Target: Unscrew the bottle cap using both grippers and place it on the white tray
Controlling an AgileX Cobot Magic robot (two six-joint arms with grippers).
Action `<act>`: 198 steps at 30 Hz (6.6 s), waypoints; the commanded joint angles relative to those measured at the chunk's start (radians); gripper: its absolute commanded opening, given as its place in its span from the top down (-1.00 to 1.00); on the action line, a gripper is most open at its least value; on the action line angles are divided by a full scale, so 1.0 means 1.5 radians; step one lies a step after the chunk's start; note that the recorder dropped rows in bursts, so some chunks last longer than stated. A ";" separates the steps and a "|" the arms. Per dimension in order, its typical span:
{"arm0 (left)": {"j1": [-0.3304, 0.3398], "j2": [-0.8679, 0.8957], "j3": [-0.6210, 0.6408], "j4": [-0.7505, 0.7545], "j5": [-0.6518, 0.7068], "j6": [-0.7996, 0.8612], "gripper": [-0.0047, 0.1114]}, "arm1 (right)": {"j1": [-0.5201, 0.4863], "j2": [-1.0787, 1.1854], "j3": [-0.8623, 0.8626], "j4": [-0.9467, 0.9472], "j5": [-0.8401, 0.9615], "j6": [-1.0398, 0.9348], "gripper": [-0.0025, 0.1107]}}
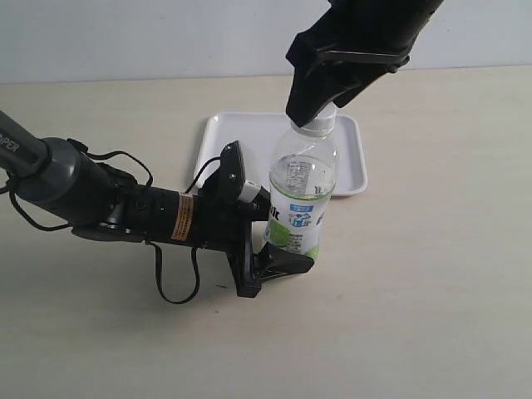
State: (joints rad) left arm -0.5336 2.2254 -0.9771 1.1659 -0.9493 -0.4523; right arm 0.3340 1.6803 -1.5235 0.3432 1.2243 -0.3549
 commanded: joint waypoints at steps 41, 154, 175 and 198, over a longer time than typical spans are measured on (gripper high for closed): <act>-0.002 -0.011 -0.002 -0.016 -0.021 0.007 0.92 | 0.002 0.012 -0.007 0.000 -0.002 -0.607 0.95; -0.002 -0.011 -0.002 -0.014 -0.021 0.006 0.92 | 0.002 -0.002 -0.007 -0.001 -0.002 0.128 0.16; -0.002 -0.011 -0.002 -0.016 -0.020 0.006 0.92 | 0.002 -0.002 -0.007 0.025 -0.009 0.064 -0.04; -0.002 -0.011 -0.004 -0.016 -0.017 0.002 0.92 | 0.002 0.015 -0.007 0.050 -0.002 0.059 -0.22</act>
State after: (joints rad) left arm -0.5336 2.2254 -0.9771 1.1606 -0.9375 -0.4387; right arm 0.3340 1.7035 -1.5305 0.4108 1.2247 -0.2393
